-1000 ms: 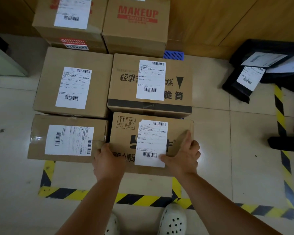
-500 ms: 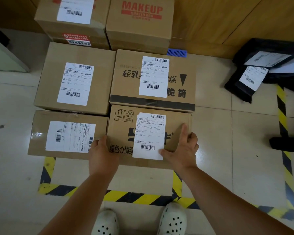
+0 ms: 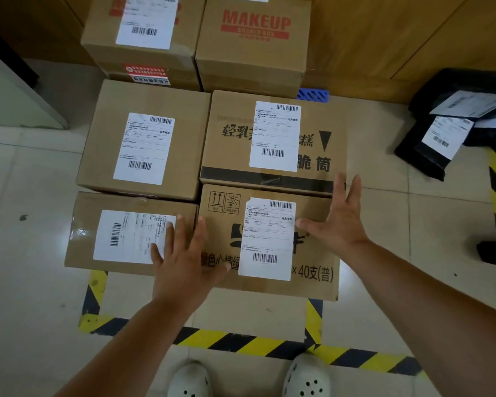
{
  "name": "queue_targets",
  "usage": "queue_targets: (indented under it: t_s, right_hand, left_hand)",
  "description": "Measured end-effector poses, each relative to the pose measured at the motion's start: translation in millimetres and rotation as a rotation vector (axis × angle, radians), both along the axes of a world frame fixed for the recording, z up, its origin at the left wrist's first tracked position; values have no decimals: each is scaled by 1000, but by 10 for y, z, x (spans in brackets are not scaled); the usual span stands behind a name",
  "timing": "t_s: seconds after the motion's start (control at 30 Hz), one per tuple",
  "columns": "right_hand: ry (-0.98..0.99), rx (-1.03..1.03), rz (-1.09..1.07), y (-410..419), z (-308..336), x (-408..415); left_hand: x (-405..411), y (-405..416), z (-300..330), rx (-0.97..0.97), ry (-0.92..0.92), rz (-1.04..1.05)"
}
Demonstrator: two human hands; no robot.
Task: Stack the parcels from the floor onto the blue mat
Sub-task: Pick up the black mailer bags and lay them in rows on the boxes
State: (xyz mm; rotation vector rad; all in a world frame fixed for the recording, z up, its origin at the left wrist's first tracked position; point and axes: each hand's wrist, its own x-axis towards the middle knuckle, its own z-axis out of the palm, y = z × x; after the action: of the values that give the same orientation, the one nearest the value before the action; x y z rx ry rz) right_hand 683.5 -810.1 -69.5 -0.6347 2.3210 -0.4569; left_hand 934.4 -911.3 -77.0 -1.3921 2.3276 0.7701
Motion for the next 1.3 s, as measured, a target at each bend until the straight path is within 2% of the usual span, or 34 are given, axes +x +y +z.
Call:
queue_targets:
  t_s: [0.1, 0.3, 0.5, 0.57, 0.63, 0.73, 0.93, 1.0, 1.13, 1.23, 1.3]
  right_hand:
    - [12, 9, 33, -92, -30, -45]
    - [83, -7, 6, -197, -62, -97]
    - [152, 41, 73, -334, -142, -122]
    - [154, 34, 66, -344, -172, -92]
    - [160, 38, 73, -339, -193, -83]
    - [174, 58, 92, -344, -198, -67]
    - [183, 86, 86, -368, -170, -37]
    - [275, 148, 138, -370, -161, 18]
    - [481, 179, 438, -375, -153, 295]
    - [508, 169, 602, -419, -238, 462]
    - [490, 183, 623, -452, -300, 488]
  left_hand:
    - [44, -323, 2, -89, 12, 184]
    - [227, -1220, -5, -208, -119, 282]
    - [289, -1816, -51, -111, 12, 675]
    - [318, -1907, -119, -36, 70, 748]
    - [335, -1932, -154, 4, 82, 714]
    - [326, -1902, -166, -38, 34, 641]
    - [307, -1874, -134, -46, 69, 646]
    - [320, -1760, -53, -114, 14, 554]
    - [555, -1170, -108, -242, -22, -71]
    - [831, -757, -290, -282, -70, -491]
    - [921, -612, -409, -290, -93, -658]
